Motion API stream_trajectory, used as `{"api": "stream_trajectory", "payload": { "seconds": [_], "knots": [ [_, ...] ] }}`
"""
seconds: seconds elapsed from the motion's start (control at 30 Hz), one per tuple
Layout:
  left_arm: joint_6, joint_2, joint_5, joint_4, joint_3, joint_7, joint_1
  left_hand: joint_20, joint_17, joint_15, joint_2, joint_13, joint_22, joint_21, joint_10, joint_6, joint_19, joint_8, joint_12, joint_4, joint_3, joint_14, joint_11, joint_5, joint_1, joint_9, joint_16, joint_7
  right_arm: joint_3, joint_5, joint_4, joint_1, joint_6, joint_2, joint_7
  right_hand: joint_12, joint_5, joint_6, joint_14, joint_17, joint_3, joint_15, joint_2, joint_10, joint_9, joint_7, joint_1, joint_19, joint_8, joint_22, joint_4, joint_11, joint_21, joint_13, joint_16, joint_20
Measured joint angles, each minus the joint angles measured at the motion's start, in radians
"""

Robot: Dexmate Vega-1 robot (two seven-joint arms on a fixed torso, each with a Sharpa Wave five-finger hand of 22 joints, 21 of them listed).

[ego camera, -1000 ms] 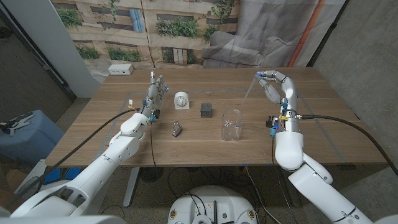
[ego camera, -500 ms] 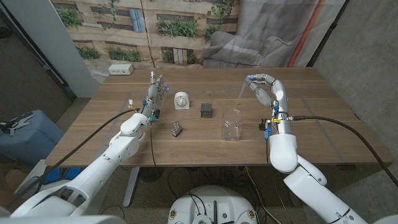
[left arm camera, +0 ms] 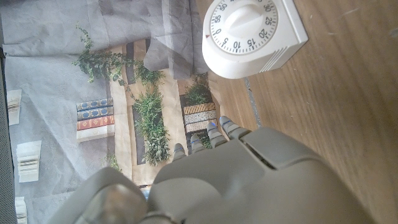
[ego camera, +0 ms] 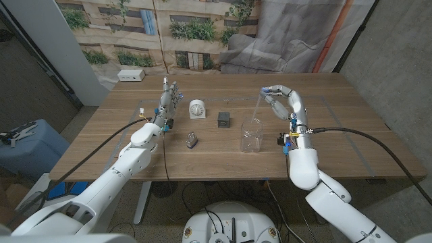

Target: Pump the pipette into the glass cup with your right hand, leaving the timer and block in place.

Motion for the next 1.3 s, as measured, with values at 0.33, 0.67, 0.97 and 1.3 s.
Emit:
{"api": "stream_trajectory", "payload": {
  "seconds": [0.33, 0.67, 0.97, 1.3],
  "knots": [
    [0.0, 0.0, 0.0, 0.0, 0.0, 0.0, 0.0, 0.0, 0.0, 0.0, 0.0, 0.0, 0.0, 0.0, 0.0, 0.0, 0.0, 0.0, 0.0, 0.0, 0.0, 0.0, 0.0, 0.0, 0.0, 0.0, 0.0, 0.0, -0.022, -0.053, 0.03, 0.009, -0.014, -0.007, -0.024, 0.0, 0.0, 0.0, 0.0, 0.0, -0.004, 0.0, 0.0, -0.004, 0.0, 0.0, 0.0, 0.0, -0.004, 0.0, 0.004, 0.004, 0.0, 0.0, 0.0, 0.0],
    [0.0, 0.0, 0.0, 0.001, 0.0, 0.0, 0.0, 0.0, 0.0, 0.0, 0.0, 0.0, 0.0, 0.0, 0.0, 0.0, 0.0, 0.0, 0.0, 0.0, 0.0, 0.0, 0.0, 0.0, 0.0, 0.0, 0.0, 0.0, -0.036, -0.075, 0.063, 0.014, -0.014, -0.009, -0.051, 0.0, 0.0, 0.0, 0.0, -0.003, -0.004, 0.0, 0.0, -0.004, 0.0, 0.0, 0.0, 0.0, -0.004, 0.0, 0.004, 0.004, 0.0, 0.0, 0.0, 0.0],
    [0.0, 0.0, 0.0, 0.001, 0.0, 0.0, 0.0, 0.0, 0.0, 0.0, 0.0, 0.0, 0.0, 0.0, 0.0, 0.0, 0.0, 0.0, 0.0, 0.0, 0.0, 0.0, 0.0, 0.0, 0.0, 0.0, 0.0, 0.0, -0.049, -0.076, 0.116, 0.017, 0.003, -0.007, -0.082, 0.0, 0.0, 0.0, 0.0, -0.002, -0.011, 0.0, -0.008, -0.004, 0.0, 0.0, 0.008, 0.0, -0.007, 0.0, 0.003, 0.004, 0.0, 0.0, 0.0, 0.0],
    [0.0, 0.0, 0.0, 0.001, 0.0, 0.0, 0.0, 0.0, 0.0, 0.0, 0.0, 0.0, 0.0, 0.0, 0.0, 0.0, 0.0, 0.0, 0.0, 0.0, 0.0, 0.0, 0.0, 0.0, 0.0, 0.0, 0.0, 0.0, -0.058, -0.081, 0.146, 0.013, 0.012, -0.006, -0.111, 0.0, 0.0, 0.004, 0.0, -0.002, -0.011, 0.0, -0.008, -0.008, 0.0, -0.004, 0.008, 0.0, -0.007, 0.0, 0.003, 0.0, 0.0, 0.0, 0.0, 0.0]
  ]
}}
